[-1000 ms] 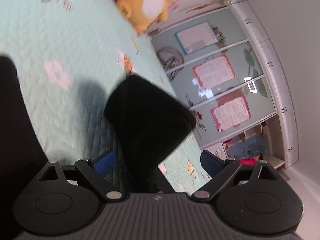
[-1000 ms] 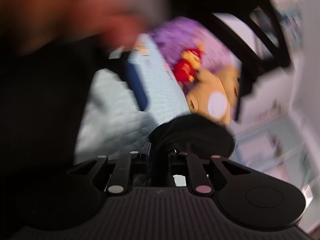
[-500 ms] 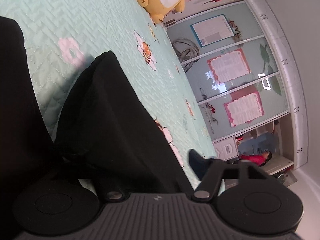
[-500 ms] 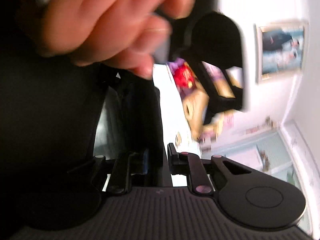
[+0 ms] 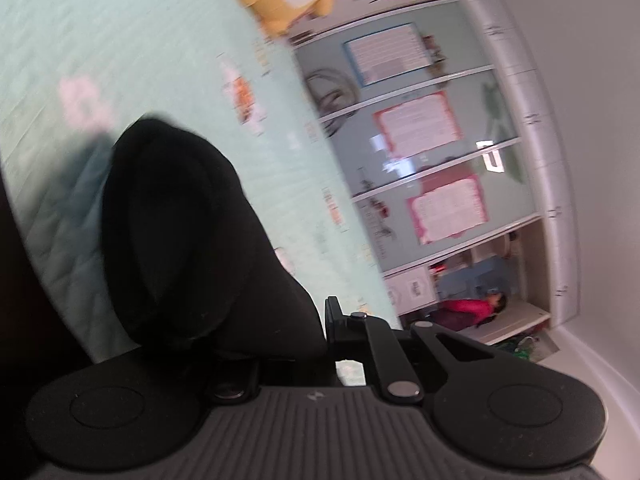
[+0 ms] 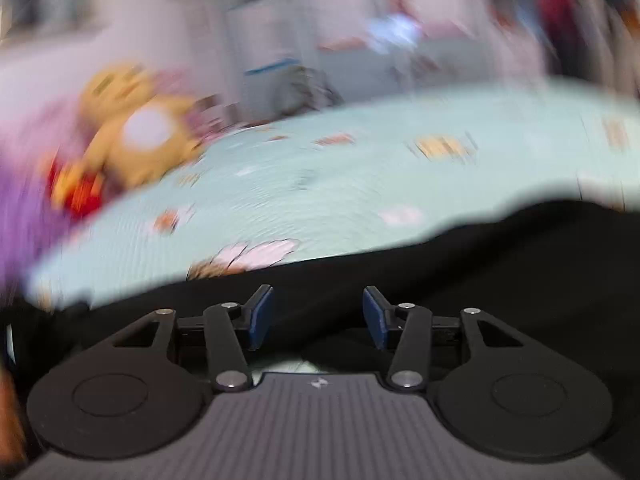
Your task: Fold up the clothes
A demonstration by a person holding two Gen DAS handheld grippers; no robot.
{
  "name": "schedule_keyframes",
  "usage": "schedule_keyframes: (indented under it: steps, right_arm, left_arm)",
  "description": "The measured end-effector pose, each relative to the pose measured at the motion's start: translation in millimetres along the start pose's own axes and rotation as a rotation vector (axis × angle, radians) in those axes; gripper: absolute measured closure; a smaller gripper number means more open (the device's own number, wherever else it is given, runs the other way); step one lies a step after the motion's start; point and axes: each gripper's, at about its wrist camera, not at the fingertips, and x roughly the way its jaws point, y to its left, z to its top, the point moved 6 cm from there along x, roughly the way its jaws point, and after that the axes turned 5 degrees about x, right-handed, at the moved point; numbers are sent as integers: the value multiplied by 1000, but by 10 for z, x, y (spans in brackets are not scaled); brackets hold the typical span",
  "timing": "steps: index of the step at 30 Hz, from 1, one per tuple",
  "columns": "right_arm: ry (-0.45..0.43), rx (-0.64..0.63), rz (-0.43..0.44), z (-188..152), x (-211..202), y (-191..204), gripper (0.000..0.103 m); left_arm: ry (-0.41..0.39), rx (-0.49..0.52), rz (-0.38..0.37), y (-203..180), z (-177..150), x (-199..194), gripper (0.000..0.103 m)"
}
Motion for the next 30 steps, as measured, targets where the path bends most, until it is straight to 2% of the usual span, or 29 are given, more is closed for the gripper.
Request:
schedule_keyframes:
  steps: [3,9,14,16,18,21,24,27,29,30]
  right_arm:
    - [30,232,30,-17,33,-248,42]
    - [122,521,-22,-268,210,-556,40]
    - [95,606,-3,-222,472,-480,40]
    - [102,611,14,-207,542,-423,50]
    - [113,580,8,-180,438,-447,90]
    - [118,522,-8,-150,236,-513,92]
    - [101,473,-9,-182,-29,-555,94]
    - [71,346,-17,-171,-322,-428,94]
    - [44,291,-9,-140,-607,-302,94]
    - [30,270,-3,-122,-758,-239,94]
  left_arm:
    - [-13,9,-10,-55,-18,-31,94]
    - [-3,-23,20,-8,-54,-29,96]
    - [12,-36,48,28,-76,-34,96]
    - [23,-56,61,75,-89,-20,96]
    - [29,-95,98,184,-103,-14,96]
    - [46,-158,159,353,-118,17,96]
    - [79,-178,171,412,-107,59,96]
    - [108,-94,97,202,26,77,96]
    - [66,49,11,-148,217,-54,96]
    - [20,126,-24,-322,306,-201,96]
